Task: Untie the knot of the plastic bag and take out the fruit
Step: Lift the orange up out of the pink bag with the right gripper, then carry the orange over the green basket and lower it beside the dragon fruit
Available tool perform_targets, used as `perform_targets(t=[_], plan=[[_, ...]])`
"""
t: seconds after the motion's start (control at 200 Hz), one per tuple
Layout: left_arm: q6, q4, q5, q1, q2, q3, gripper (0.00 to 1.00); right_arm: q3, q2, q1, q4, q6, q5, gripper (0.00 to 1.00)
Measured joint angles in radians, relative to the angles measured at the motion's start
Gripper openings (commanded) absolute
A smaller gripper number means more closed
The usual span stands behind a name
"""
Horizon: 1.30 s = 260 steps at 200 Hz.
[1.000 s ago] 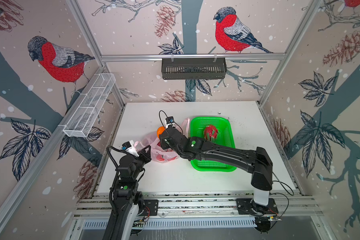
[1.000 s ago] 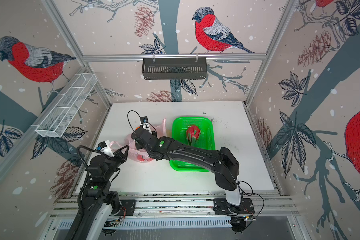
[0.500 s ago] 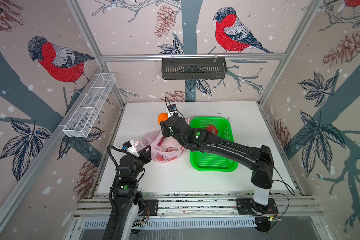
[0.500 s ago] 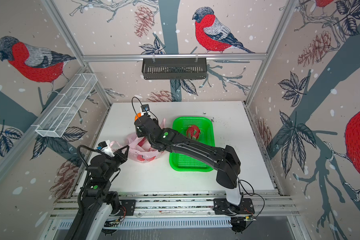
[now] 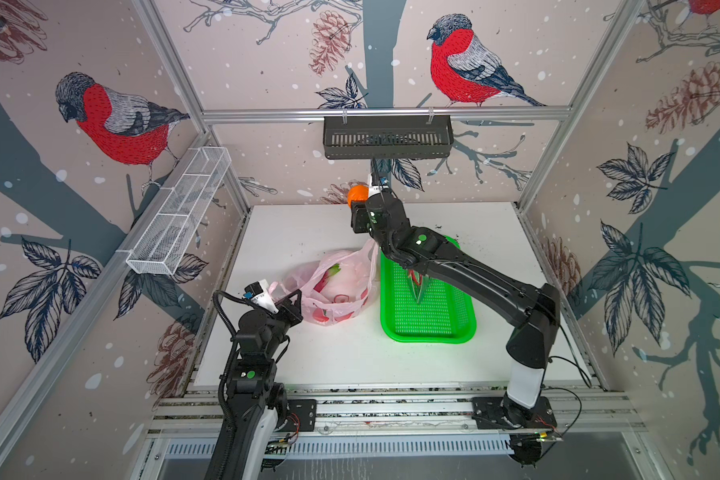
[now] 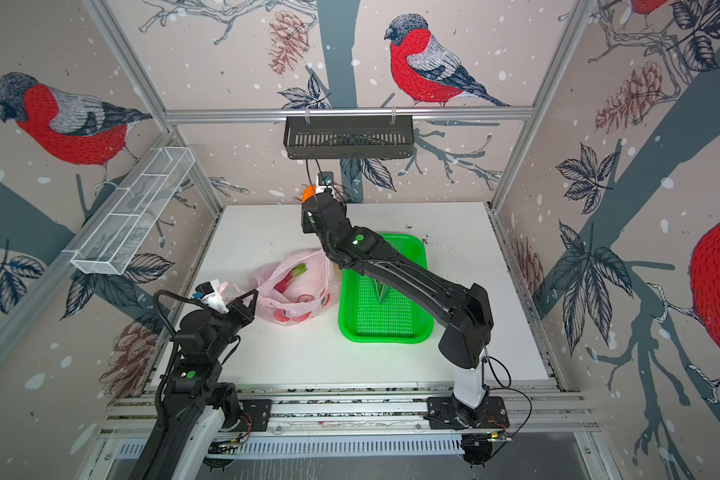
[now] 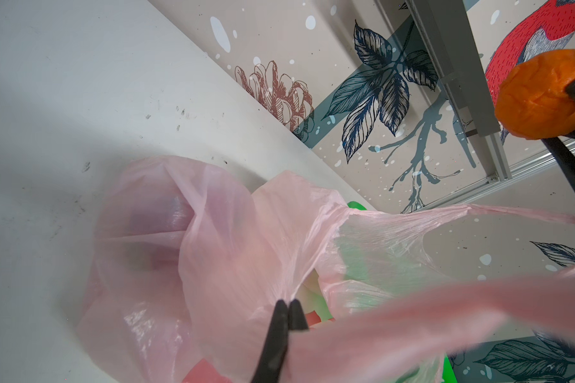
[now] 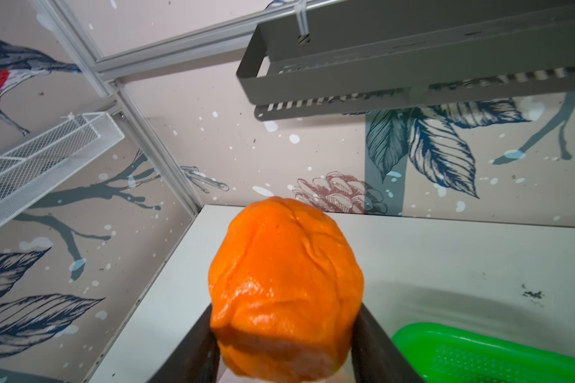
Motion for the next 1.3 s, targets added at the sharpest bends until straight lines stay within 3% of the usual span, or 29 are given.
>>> perform_targets(t=[0.355,0.746,0.961,1.301], plan=[[0.005,0.003,0.001,0.0,-0.003,0.0,0.0,-0.282,-0.19,-0.13,0.036,0.023,0.034,0.23],[0.004,0.003,0.002,0.0,-0.012,0.0,0.0,-0.612,-0.362,-0.163,0.042,0.138,0.058,0.23],[-0.003,0.002,-0.001,0.0,-0.035,0.002,0.0,-0.674,-0.337,-0.163,0.045,0.197,0.024,0.23],[-0.003,-0.036,-0.02,0.0,-0.067,0.006,0.0,-0.671,-0.168,-0.173,0.073,0.25,-0.087,0.23]])
